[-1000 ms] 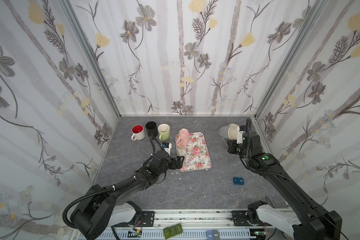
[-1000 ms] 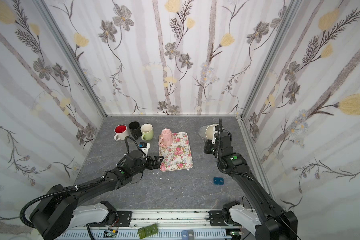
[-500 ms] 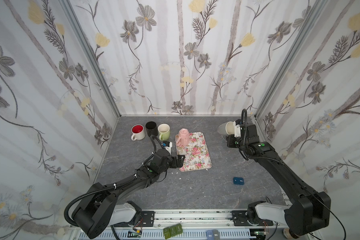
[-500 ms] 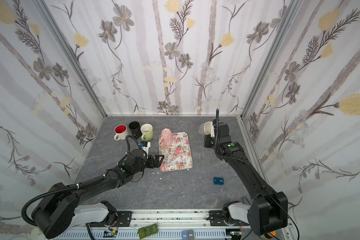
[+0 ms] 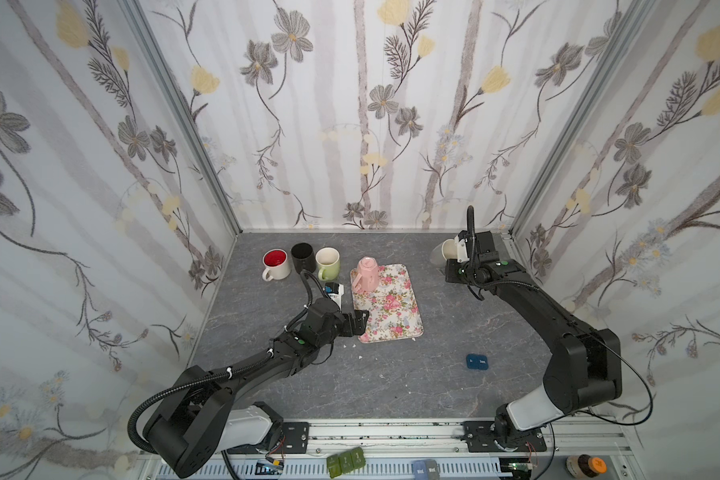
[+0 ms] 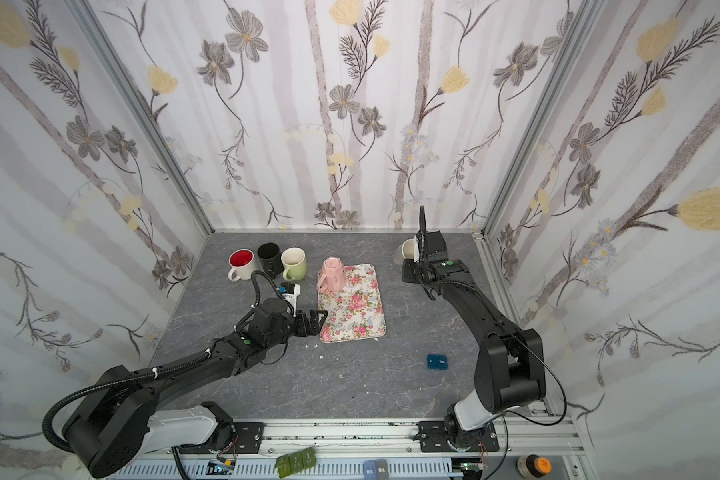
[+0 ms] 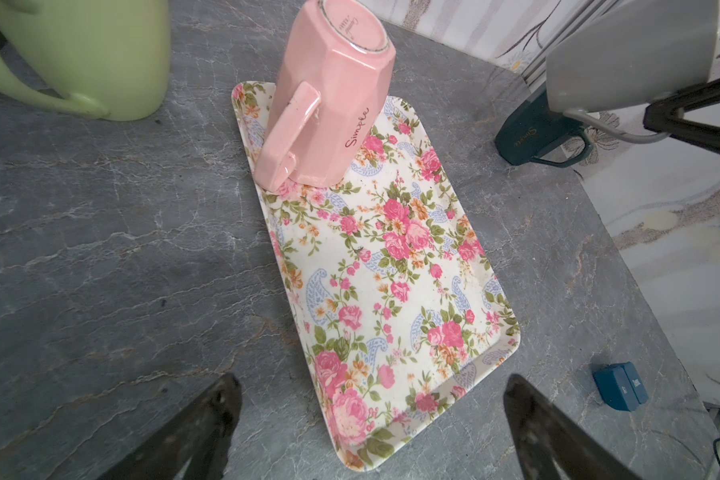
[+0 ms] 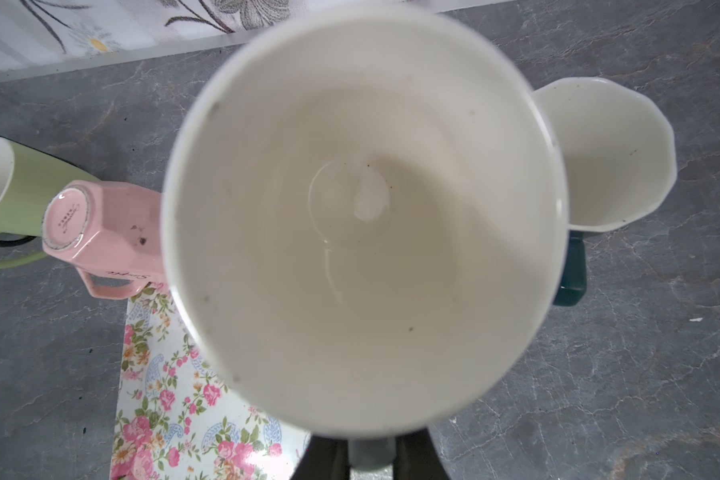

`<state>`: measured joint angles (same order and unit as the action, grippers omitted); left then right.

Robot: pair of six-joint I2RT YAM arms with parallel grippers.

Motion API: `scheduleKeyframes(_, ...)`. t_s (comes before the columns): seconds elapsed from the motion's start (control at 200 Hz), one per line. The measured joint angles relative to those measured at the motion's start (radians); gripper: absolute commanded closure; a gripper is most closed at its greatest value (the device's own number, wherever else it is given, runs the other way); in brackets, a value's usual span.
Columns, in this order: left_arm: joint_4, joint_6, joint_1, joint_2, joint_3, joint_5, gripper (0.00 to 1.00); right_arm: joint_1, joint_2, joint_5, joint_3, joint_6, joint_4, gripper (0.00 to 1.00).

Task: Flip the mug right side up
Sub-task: 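Turn the grey mug opening-up and lower it beside the dark-green mug with the right gripper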

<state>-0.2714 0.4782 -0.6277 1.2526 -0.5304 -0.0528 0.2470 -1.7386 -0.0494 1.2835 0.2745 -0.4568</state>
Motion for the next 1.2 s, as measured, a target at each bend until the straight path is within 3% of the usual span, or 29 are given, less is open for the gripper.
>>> scheduleKeyframes(0.41, 0.007, 0.0, 0.0, -0.003, 0.0, 0.004, 0.0, 0.0, -0.22, 0.046, 0.177, -0.033, -0.064, 1.0)
scheduleKeyframes(1.154, 0.008, 0.0, 0.0, -0.002, 0.0, 0.006, 0.0, -0.003, -0.419, 0.18, 0.332, -0.085, -0.189, 1.0)
scheduleKeyframes(1.199, 0.008, 0.0, 0.0, -0.001, 0.0, 0.006, 0.0, -0.003, -0.43, 0.189, 0.343, -0.085, -0.198, 0.94)
